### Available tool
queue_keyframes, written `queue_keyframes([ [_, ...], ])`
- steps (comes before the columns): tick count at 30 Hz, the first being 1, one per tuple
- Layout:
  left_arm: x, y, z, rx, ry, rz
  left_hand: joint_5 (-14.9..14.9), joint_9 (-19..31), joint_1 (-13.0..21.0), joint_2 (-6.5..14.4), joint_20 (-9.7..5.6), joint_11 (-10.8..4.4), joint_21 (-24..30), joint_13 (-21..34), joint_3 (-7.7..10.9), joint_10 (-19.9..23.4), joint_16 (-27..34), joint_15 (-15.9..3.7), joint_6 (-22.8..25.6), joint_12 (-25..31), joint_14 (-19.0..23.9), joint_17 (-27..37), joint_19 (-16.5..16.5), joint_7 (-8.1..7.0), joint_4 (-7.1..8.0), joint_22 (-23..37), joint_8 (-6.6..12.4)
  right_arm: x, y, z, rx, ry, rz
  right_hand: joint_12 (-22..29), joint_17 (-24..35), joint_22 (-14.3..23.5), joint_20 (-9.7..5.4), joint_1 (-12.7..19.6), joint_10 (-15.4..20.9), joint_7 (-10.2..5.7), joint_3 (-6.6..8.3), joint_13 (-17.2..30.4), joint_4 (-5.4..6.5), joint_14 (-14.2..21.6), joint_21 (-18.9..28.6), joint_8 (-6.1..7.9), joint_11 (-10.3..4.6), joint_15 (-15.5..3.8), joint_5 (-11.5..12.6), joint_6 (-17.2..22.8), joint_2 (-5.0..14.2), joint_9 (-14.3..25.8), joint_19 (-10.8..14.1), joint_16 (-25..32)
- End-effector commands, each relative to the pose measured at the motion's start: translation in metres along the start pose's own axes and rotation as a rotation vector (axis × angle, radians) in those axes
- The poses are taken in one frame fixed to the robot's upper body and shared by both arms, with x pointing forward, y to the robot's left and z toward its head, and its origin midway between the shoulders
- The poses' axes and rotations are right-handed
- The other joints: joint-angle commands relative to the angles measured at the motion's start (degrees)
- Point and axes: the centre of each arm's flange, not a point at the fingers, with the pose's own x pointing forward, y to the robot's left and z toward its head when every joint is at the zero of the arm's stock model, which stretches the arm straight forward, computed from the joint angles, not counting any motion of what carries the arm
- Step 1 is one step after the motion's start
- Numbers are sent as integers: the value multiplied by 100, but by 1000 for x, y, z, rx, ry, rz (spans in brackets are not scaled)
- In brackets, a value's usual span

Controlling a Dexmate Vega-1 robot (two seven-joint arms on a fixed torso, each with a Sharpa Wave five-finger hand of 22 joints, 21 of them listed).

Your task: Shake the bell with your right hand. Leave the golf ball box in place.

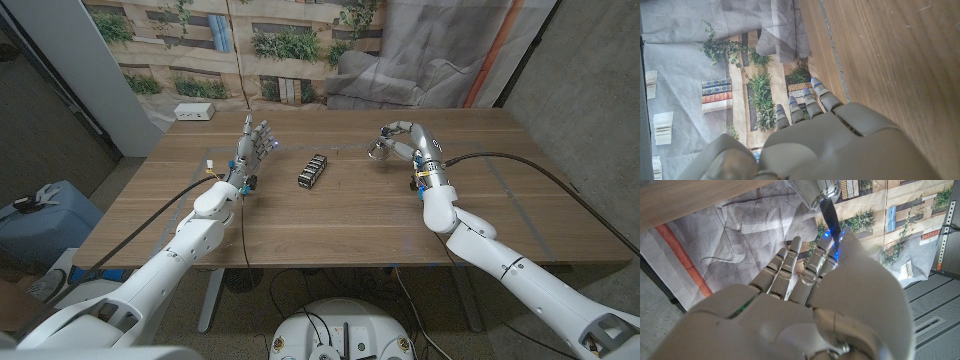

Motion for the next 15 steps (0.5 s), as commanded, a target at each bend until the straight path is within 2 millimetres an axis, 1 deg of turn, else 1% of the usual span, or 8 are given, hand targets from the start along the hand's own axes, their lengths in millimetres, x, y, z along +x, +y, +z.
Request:
queue_keyframes([
  [1, 0, 0, 0, 0, 0, 0, 36, 25, 10, 58, 7, -31, 39, 29, 0, 16, 32, -560, 1, 31, 49, 26, 46, -45, 40, 32, 33, 1, -4, -1, 85, 43, 27, 10, -31, 7, -331, -235, 83, -5, 13, 6, 119, 60, 13, 50, -6, -906, 3, 61, 76, 20, 56, -65],
  [7, 0, 0, 0, 0, 0, 0, 36, 25, 10, 58, 4, -48, 39, 29, -1, 17, 32, -562, 2, 32, 50, 26, 45, -45, 40, 32, 33, 0, -6, -2, 166, 76, 58, 0, -99, 7, -303, -480, 89, -13, -14, 2, 235, 101, 7, 46, 2, -896, 7, 71, 175, 15, 43, -165],
  [15, 0, 0, 0, 0, 0, 0, 36, 25, 10, 57, 5, -30, 40, 29, -1, 18, 31, -561, 2, 32, 48, 26, 47, -45, 39, 32, 34, 0, -9, -1, 266, 135, 125, 8, -132, 6, -314, -606, 114, 58, -20, 12, 286, 140, 5, 59, 8, -905, 14, 118, 237, 8, 39, -214],
])
